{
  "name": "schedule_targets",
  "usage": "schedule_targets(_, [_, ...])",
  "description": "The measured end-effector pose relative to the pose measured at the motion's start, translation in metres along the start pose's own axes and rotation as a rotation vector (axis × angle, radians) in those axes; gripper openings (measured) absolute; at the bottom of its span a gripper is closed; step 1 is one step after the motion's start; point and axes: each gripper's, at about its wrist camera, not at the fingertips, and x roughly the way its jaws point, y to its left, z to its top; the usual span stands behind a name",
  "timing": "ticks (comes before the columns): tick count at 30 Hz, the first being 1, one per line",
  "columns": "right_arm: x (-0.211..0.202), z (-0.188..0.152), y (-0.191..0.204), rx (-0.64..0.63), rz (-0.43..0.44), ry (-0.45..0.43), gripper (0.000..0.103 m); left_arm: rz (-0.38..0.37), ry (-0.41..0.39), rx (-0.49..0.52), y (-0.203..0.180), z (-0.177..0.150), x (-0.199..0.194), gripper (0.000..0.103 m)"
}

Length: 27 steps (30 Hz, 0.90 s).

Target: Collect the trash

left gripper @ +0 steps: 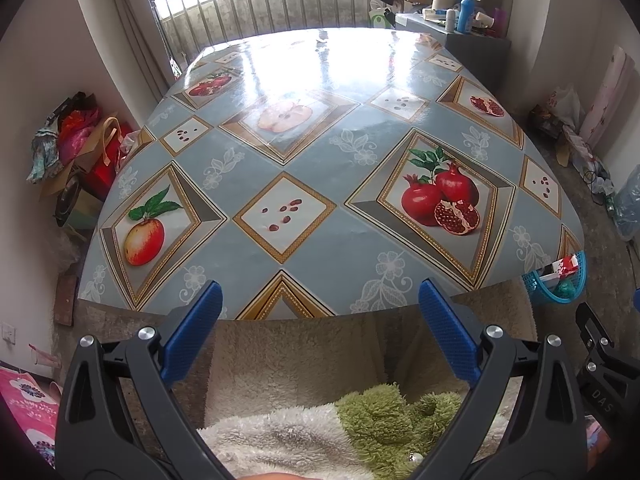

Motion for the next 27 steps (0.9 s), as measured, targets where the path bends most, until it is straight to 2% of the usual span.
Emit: schedule_targets(27, [-0.005,0.0004,0.0003,0.0,0.004,-0.01,0.097,0.002,0.001,0.001,-0.0011,-0.0005,-0.001,0.094])
